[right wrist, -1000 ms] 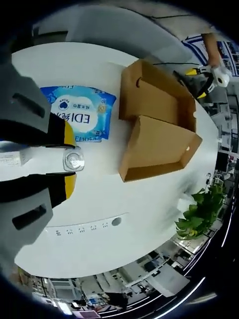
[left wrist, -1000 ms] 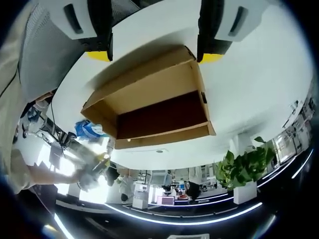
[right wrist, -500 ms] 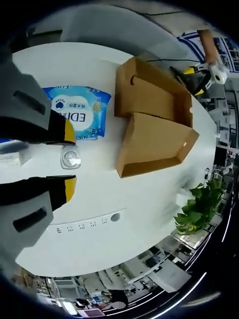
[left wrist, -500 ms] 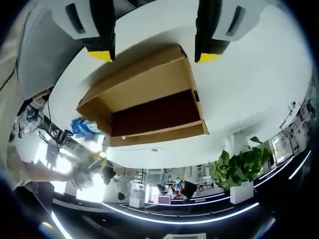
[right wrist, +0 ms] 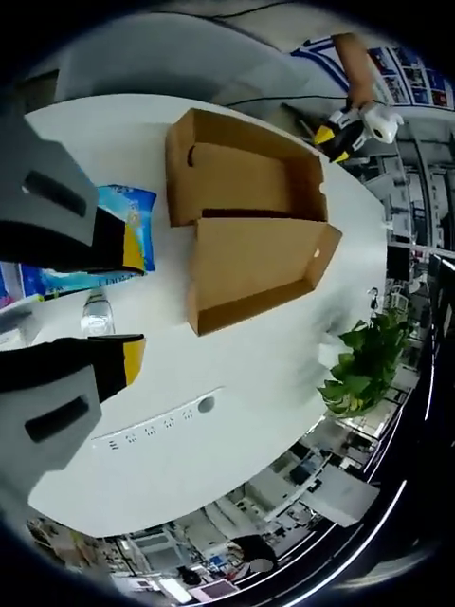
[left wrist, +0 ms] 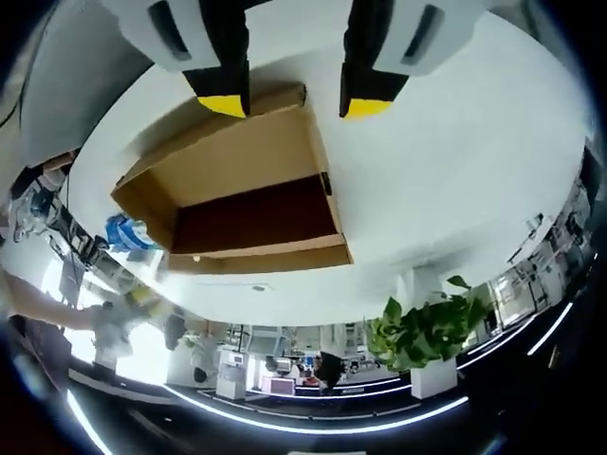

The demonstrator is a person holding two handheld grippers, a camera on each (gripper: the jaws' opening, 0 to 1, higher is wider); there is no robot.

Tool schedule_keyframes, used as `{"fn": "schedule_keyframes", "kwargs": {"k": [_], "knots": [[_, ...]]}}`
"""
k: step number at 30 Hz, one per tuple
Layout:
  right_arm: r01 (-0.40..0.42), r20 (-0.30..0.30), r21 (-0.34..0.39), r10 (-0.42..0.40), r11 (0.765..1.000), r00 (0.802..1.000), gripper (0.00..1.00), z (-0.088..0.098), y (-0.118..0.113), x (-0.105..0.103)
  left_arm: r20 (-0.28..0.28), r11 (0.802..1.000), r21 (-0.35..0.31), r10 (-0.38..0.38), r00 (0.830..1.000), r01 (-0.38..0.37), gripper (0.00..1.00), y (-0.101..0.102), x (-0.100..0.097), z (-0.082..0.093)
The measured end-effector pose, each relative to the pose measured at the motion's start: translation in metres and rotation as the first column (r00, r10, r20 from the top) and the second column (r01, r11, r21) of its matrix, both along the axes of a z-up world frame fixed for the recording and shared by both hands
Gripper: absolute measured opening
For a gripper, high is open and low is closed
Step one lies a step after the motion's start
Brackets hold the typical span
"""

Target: Operate the shoe box by opening the lid, removing the specified soft item, and placing it in the target area until the item is outside and the box remains undamaged.

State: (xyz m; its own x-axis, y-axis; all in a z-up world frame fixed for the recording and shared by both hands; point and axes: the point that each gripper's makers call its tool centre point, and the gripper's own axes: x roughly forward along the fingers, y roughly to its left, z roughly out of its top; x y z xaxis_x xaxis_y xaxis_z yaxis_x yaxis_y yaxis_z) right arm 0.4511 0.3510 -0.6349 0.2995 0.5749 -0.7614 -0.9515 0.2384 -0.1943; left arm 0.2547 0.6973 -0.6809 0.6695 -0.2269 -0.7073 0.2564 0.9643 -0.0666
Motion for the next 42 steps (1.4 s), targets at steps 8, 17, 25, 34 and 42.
{"fn": "schedule_keyframes", "kwargs": {"k": [8, 17, 25, 34, 42], "knots": [[0.101, -0.044, 0.026, -0.099, 0.995, 0.994, 0.23, -0.008, 0.017, -0.004, -0.027, 0.997, -0.025, 0.074, 0.997, -0.075, 0.28, 0.008, 0.005, -0.008], [0.191, -0.072, 0.047, -0.188, 0.98, 0.98, 0.22, -0.026, 0.038, 0.008, -0.057, 0.993, -0.057, 0.101, 0.993, -0.105, 0.21, 0.006, 0.008, -0.015], [0.327, -0.09, 0.07, -0.32, 0.943, 0.943, 0.21, -0.043, 0.051, 0.029, -0.081, 0.981, -0.109, 0.155, 0.985, -0.163, 0.1, 0.003, 0.009, -0.019], [0.47, -0.164, 0.087, -0.453, 0.878, 0.877, 0.19, -0.062, 0.058, 0.049, -0.097, 0.973, -0.132, 0.176, 0.98, -0.188, 0.05, 0.001, 0.01, -0.021], [0.59, -0.258, 0.1, -0.551, 0.802, 0.793, 0.18, -0.081, 0.067, 0.061, -0.099, 0.968, -0.144, 0.192, 0.976, -0.205, 0.05, 0.002, 0.011, -0.022]]}}
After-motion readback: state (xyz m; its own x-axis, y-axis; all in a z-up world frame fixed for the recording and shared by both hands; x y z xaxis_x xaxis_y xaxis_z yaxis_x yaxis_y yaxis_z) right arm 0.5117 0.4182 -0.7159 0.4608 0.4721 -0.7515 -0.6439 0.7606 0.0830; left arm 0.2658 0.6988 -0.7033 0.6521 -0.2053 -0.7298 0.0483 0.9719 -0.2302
